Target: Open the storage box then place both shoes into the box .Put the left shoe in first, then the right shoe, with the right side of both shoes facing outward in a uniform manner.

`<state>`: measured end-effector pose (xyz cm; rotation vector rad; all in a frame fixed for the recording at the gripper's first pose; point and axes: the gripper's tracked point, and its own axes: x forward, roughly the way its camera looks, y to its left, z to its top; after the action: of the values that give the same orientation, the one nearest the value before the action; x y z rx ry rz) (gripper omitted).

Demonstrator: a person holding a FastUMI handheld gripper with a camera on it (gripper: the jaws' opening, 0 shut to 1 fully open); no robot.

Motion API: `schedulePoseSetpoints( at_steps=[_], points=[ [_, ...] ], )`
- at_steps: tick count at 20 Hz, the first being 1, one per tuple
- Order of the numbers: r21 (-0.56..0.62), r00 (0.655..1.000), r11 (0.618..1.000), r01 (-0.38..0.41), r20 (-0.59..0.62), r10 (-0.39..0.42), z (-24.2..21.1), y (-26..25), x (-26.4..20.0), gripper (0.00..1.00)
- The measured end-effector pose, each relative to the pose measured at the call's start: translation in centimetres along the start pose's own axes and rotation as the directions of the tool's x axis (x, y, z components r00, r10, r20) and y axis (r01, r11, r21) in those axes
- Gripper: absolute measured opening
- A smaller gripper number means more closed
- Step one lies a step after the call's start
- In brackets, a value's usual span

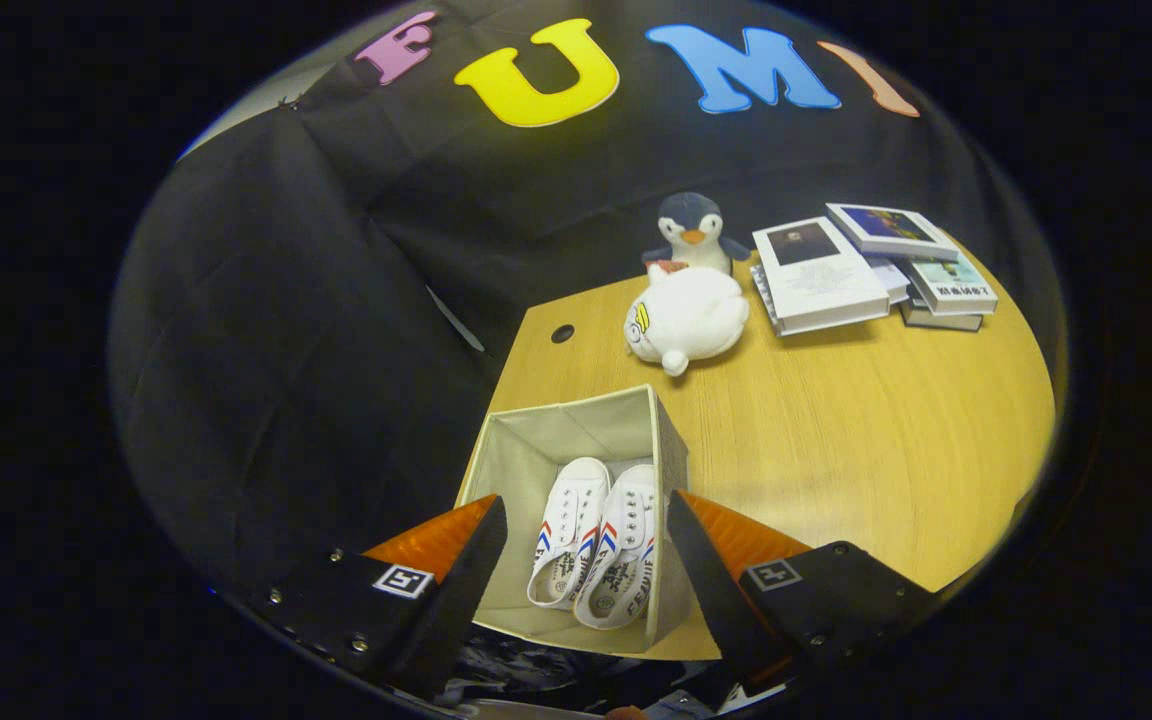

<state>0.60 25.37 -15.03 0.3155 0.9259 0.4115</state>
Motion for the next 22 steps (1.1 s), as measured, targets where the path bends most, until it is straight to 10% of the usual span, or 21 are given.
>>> schedulePoseSetpoints(
  at_steps=[8,22],
  points=[
    [-0.150,0.966,0.988,0.042,0.258,-0.002,5.7,-3.0,-8.2,0.97],
    [-0.205,0.752,0.921,0.333,0.647,-0.128,12.3,-12.2,-20.3,0.98]
  ],
)
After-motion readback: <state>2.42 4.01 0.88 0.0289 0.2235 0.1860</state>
